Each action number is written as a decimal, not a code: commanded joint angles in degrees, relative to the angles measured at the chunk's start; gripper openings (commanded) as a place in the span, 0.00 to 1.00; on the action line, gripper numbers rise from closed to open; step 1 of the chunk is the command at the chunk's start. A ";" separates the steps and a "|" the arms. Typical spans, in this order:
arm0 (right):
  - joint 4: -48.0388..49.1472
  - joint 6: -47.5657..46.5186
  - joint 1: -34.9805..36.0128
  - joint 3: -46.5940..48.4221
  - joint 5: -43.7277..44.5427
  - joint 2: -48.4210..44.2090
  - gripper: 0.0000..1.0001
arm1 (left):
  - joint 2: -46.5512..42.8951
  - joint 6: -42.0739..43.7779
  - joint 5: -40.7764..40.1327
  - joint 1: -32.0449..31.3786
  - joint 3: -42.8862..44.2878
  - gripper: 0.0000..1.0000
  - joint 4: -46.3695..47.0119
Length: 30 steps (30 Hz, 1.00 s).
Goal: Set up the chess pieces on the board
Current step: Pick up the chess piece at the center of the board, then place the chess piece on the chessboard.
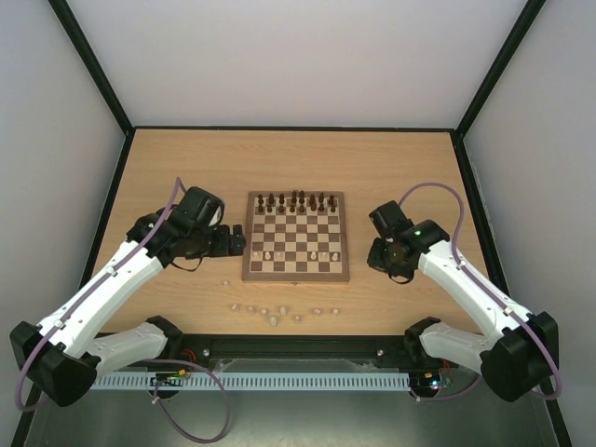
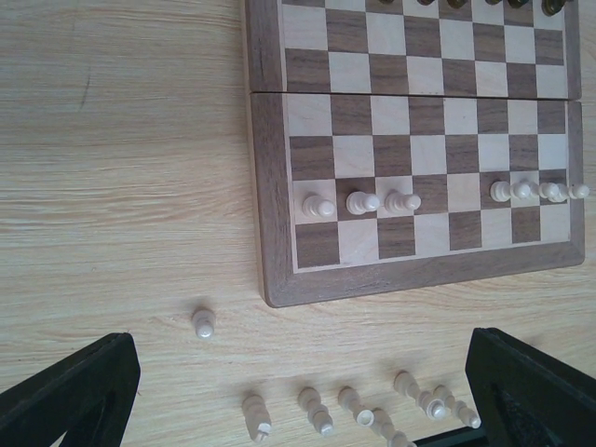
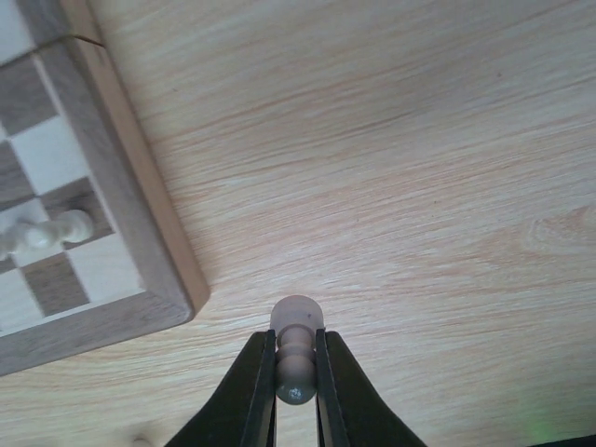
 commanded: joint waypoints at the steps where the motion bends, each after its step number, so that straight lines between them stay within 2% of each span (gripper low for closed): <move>1: -9.52 -3.43 0.20 6.71 1.28 -0.47 0.04 | 0.75 0.40 -0.89 0.25 2.40 0.99 -1.49; 9: -15.45 -6.36 3.84 24.66 0.96 7.96 0.04 | -0.31 -0.41 -1.73 0.23 2.97 0.99 -2.68; 15: -16.47 -6.03 10.77 36.67 0.32 17.82 0.04 | -1.72 -1.12 -2.75 0.22 2.98 0.99 -3.98; 23: -15.51 -6.25 17.84 43.22 -0.84 29.66 0.04 | -5.06 -2.79 -3.26 0.22 1.54 0.99 -4.91; 30: -12.64 -6.84 20.35 45.27 -2.50 37.52 0.04 | -6.66 -3.13 -3.88 0.26 1.01 0.99 -5.91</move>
